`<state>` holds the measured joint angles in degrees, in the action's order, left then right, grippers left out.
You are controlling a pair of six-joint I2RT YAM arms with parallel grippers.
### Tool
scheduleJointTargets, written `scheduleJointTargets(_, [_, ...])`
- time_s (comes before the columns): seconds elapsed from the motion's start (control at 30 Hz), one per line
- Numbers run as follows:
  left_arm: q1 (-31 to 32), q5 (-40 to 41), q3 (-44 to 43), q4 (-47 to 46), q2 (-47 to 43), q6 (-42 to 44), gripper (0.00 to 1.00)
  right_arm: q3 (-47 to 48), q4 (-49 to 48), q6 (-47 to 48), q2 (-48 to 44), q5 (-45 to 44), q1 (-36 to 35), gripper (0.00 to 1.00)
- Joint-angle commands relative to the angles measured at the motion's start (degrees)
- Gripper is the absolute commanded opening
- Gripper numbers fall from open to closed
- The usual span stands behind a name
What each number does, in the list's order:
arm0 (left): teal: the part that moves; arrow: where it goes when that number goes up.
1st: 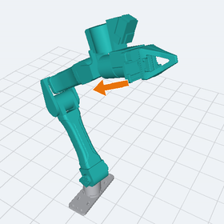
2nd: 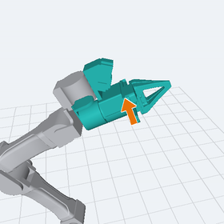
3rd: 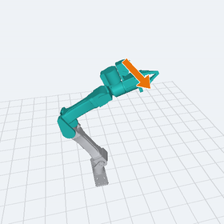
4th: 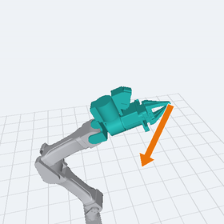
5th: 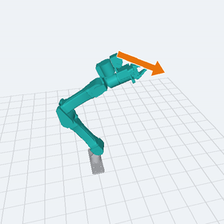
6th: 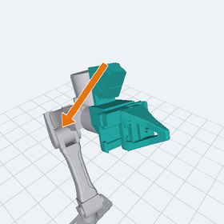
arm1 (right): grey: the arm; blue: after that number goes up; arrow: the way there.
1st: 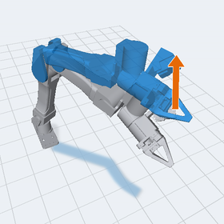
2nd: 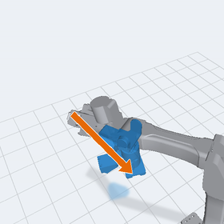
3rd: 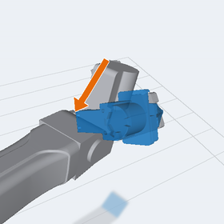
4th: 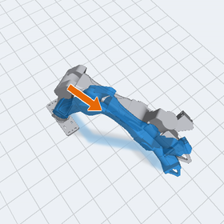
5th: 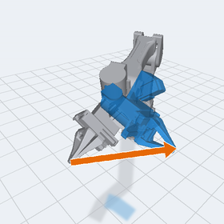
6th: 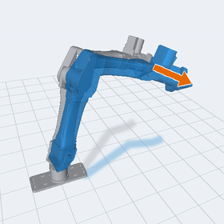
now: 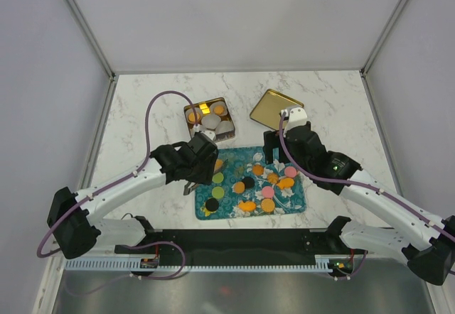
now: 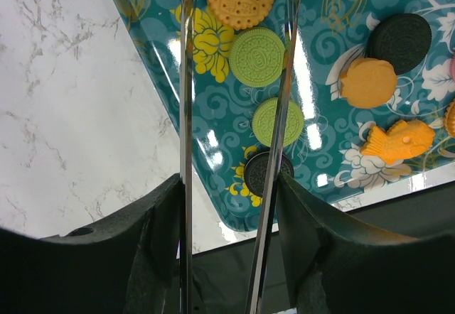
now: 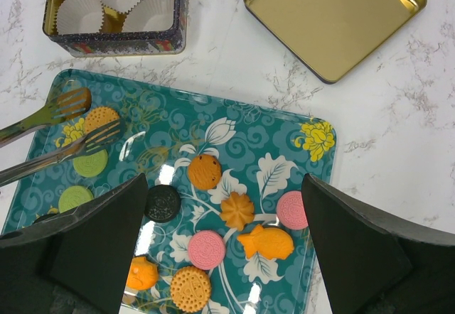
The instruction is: Pack the cookies
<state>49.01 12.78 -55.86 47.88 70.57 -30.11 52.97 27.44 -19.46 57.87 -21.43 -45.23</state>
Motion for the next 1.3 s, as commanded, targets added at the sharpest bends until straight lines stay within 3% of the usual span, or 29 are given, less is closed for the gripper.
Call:
scheduleJointTargets(0.0, [0.64,-0.03,0.13,-1.21,0.27,-1.97,0.6,0.47,-1.78,0.22,-0.12,-0.37,0.15,0.98])
scheduleJointTargets(0.43, [1.44,1.02,1.01,-1.21,1.42,-2.41,0.58,0.03,-1.87,0.04,-0.65,-0.1,0.15,0.98])
scheduleJointTargets(0.7, [1.61,1.72,-0.3,-0.94,0.63,-1.71,0.47,0.29,-1.87,-0.05,-1.18,0.07,0.14,0.98])
scheduleJointTargets(1.07, [1.52,3.04,-8.03,-0.15,-0.17,-0.21,0.45,0.64,-1.25,-0.14,-2.14,-0.45,0.15,0.98])
scheduleJointTargets(1.27, [-1.9,4.36,-14.27,0.11,2.73,3.3,0.46,0.91,-0.9,0.04,-2.41,-0.72,0.23,0.98])
